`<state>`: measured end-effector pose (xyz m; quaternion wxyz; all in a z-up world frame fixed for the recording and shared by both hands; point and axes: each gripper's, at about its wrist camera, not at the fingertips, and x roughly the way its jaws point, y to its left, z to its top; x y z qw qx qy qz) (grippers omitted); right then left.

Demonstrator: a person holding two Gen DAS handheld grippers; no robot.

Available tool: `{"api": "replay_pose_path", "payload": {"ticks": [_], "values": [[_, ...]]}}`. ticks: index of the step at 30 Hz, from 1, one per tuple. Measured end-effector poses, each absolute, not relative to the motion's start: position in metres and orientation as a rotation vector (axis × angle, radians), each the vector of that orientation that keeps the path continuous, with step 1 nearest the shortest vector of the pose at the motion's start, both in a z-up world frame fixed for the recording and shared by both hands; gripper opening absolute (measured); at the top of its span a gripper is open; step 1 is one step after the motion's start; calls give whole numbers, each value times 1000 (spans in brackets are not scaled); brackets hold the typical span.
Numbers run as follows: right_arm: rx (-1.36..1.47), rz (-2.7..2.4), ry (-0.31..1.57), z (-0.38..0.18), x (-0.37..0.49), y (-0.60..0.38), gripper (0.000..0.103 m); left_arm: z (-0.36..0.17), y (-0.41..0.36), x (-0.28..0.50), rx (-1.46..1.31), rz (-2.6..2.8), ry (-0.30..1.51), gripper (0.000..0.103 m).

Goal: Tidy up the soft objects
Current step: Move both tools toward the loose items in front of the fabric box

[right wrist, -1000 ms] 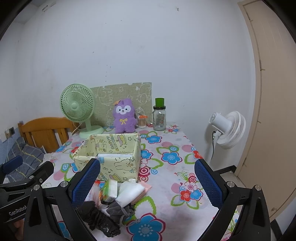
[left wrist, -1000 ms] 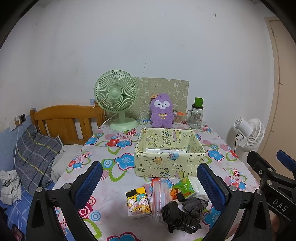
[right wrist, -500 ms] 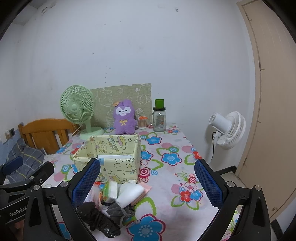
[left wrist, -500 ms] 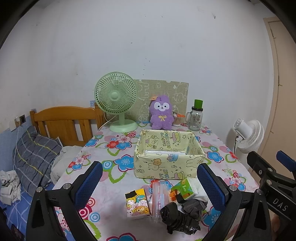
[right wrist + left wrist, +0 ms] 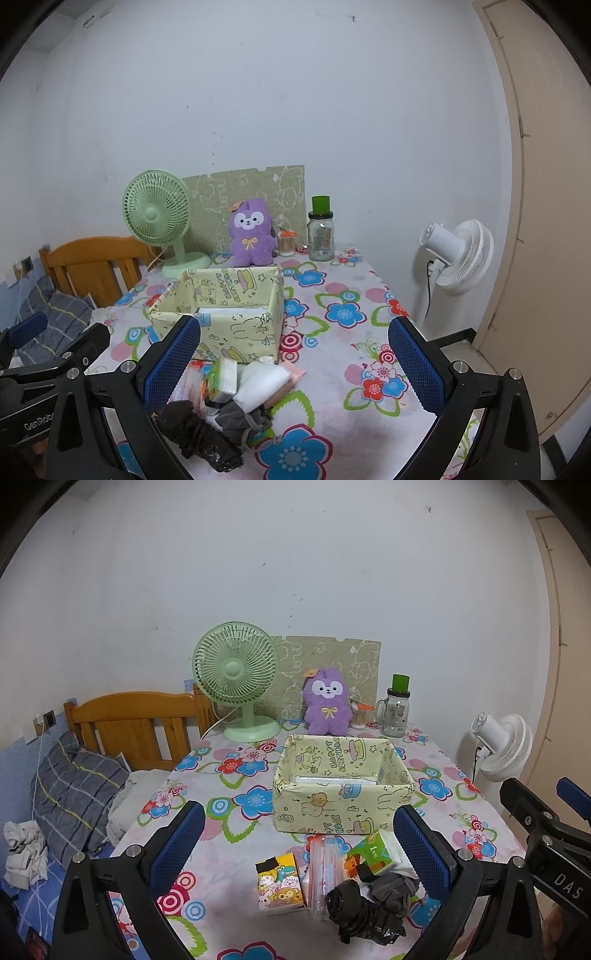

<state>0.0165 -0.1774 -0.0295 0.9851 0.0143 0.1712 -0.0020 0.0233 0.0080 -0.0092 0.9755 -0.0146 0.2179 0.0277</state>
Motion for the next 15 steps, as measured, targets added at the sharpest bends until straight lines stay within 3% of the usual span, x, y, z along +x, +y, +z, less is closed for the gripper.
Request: {"api": "replay_pose_path", "payload": {"ticks": [15], "values": [[19,-13,343,-32,15,-175,103,-11,7,20,-11,67,431,103]]}}
